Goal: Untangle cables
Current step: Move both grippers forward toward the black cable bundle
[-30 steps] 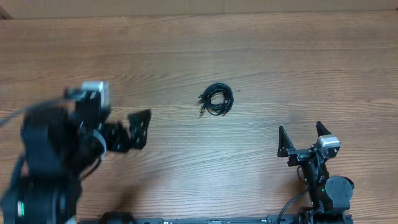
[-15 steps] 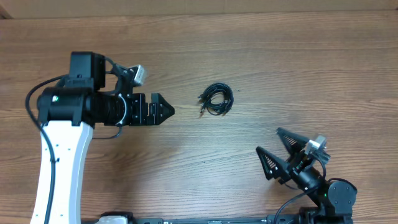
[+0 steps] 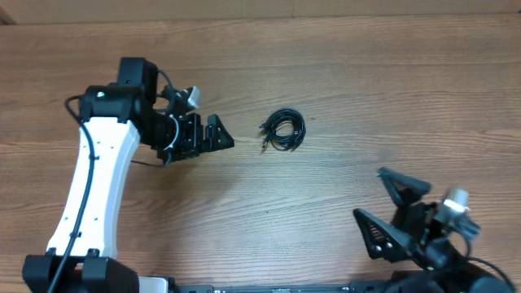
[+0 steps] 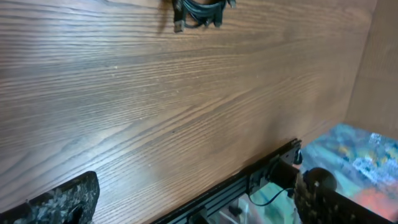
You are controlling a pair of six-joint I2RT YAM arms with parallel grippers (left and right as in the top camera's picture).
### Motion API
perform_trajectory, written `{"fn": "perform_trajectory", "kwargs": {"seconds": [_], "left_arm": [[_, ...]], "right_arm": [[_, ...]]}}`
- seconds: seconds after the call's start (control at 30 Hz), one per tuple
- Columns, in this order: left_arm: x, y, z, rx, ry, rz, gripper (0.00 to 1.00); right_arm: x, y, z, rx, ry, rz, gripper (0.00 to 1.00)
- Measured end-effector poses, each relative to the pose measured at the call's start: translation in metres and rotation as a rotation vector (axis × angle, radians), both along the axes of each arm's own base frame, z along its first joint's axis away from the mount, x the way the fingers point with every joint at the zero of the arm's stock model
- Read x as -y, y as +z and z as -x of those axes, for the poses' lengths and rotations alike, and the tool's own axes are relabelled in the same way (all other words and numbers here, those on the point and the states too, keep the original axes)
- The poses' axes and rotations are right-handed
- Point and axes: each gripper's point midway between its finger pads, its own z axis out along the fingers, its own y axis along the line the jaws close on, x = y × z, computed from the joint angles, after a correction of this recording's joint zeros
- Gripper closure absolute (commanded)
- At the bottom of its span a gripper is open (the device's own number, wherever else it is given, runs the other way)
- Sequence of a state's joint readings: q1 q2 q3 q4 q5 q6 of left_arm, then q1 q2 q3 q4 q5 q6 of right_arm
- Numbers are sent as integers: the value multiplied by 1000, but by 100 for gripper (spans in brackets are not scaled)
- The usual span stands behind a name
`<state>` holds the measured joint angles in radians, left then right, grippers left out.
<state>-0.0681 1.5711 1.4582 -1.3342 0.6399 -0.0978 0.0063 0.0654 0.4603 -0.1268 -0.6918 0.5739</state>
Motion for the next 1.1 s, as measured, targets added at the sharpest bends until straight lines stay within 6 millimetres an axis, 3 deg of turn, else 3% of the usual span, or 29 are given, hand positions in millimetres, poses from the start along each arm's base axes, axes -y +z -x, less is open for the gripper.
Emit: {"fn": "perform_trajectory", "kwargs": {"seconds": [0.2, 0.37, 0.57, 0.67, 0.73, 0.83, 1.03, 1.1], "left_arm": [[15, -8, -12, 37, -44, 4, 0], [18, -13, -27, 53, -19, 10, 0], [22, -23, -57, 112, 1, 21, 0], [26, -32, -72, 141, -4, 25, 0], [31, -41, -76, 126, -6, 26, 0], [39, -60, -76, 77, -18, 21, 0], [39, -99, -70, -54, -13, -24, 0], [36, -106, -68, -84, -7, -35, 0]], "right_arm": [[22, 24, -4, -211, -185, 230, 0], [27, 19, -39, -503, -168, 383, 0], [-11, 4, -85, -741, 159, 341, 1], [-29, -6, -99, -811, 322, 279, 9], [-40, -24, -107, -893, 382, 273, 11], [-55, -68, -118, -1066, 391, 344, 11], [-68, -174, -148, -1389, 152, 561, 16], [-66, -199, -164, -1421, 60, 598, 24]]}}
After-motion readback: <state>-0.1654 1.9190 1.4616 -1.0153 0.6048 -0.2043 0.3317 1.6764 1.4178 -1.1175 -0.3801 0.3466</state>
